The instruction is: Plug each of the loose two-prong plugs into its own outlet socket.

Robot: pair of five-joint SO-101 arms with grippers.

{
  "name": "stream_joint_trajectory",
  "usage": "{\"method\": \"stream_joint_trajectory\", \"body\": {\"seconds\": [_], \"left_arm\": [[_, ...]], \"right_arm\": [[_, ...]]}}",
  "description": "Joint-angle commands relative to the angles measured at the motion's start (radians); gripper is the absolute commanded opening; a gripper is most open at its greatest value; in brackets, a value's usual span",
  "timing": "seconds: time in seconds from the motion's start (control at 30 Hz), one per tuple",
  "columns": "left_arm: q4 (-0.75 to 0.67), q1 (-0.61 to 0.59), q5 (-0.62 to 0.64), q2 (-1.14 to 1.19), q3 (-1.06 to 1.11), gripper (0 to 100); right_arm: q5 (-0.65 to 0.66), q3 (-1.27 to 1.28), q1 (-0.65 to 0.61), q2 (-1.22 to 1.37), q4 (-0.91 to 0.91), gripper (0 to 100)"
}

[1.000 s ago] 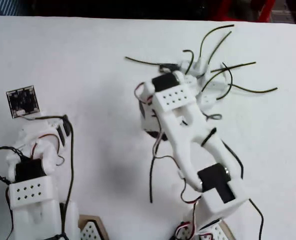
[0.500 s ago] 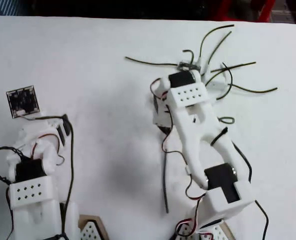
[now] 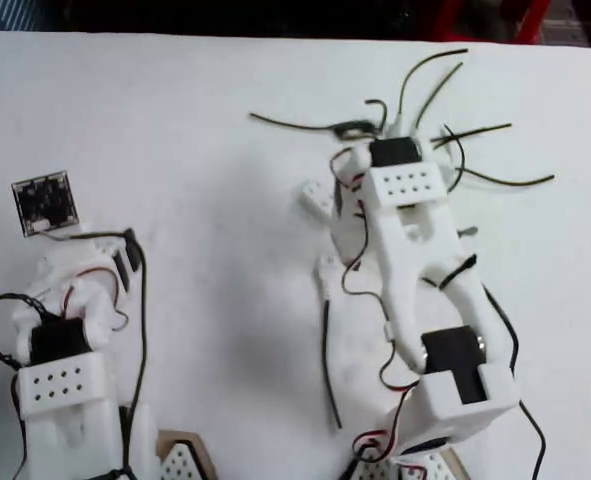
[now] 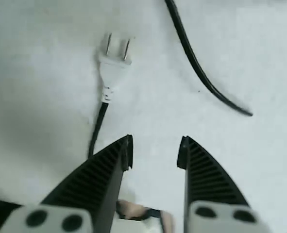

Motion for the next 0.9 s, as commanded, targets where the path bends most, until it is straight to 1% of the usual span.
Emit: {"method": "stream_joint_trajectory", "body": {"seconds": [0.0,0.1,0.17,0.23,0.27,0.37,0.43,0.47,0.53,0.6,0.67,0.77,0.87], "left_arm": [[-0.025,-0.008,0.000,-0.019,-0.008,21],[-0.025,-0.008,0.000,-0.019,-0.008,21],[-0.025,-0.008,0.000,-0.019,-0.008,21],[-0.025,-0.008,0.000,-0.019,-0.008,21],[-0.025,-0.008,0.000,-0.019,-0.008,21],[-0.025,-0.008,0.000,-0.019,-0.008,21],[-0.025,-0.007,0.000,-0.019,-0.008,21],[-0.025,-0.007,0.000,-0.019,-0.008,21],[-0.025,-0.007,0.000,-0.019,-0.008,21],[-0.025,-0.007,0.000,-0.019,-0.008,21],[-0.025,-0.007,0.000,-0.019,-0.008,21],[-0.025,-0.007,0.000,-0.019,-0.008,21],[-0.025,-0.007,0.000,-0.019,-0.008,21]], "right_arm": [[0.400,-0.008,0.030,-0.047,-0.001,14.8],[0.674,-0.006,0.028,-0.042,-0.002,11.8],[0.813,-0.006,0.027,-0.047,-0.002,11.2],[0.895,-0.006,0.027,-0.044,-0.030,11.3],[0.907,-0.006,0.025,-0.042,-0.058,11.3],[0.905,0.015,0.015,-0.041,-0.177,11.3],[0.898,0.052,-0.008,-0.041,-0.225,11.3],[0.864,0.077,-0.027,-0.041,-0.242,11.3],[0.749,0.120,-0.070,-0.041,-0.288,11.3],[0.632,0.160,-0.110,-0.041,-0.354,11.0],[0.546,0.198,-0.148,-0.041,-0.427,10.8],[0.470,0.256,-0.203,-0.041,-0.544,9.1],[0.439,0.311,-0.248,-0.030,-0.667,1.5]]}}
